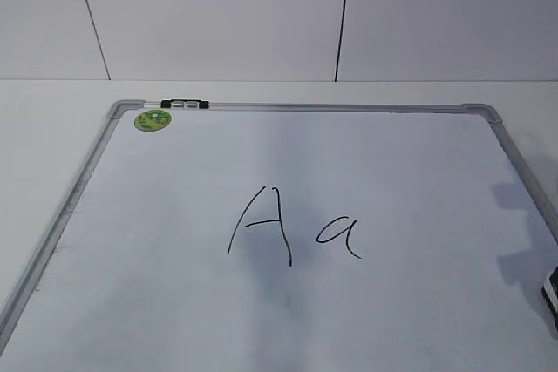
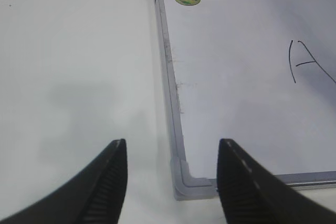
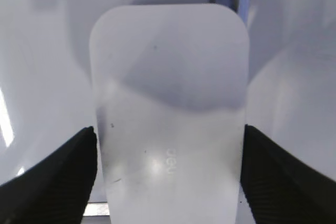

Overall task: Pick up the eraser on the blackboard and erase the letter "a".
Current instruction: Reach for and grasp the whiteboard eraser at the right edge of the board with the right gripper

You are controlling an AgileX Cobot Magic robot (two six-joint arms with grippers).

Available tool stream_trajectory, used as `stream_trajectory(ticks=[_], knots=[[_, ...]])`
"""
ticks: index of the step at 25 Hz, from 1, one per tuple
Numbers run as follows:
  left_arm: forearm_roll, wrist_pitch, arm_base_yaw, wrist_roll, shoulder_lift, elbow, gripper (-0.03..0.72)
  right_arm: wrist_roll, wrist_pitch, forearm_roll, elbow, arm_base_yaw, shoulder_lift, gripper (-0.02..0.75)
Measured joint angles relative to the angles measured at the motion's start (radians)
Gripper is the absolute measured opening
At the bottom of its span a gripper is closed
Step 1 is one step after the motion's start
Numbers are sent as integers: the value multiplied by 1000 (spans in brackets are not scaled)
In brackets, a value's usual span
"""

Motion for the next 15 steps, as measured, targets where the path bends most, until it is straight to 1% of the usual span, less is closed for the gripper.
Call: stream_trajectory(ticks=[4, 9, 15], knots=[[0, 0, 0, 0, 0, 0, 414, 5, -3, 0, 0, 0, 10, 618], [0, 0, 0, 0, 0, 0, 414, 5, -3, -6, 0, 0, 10, 573], [0, 0, 0, 0, 0, 0, 414, 5, -3, -6, 0, 0, 10, 557]])
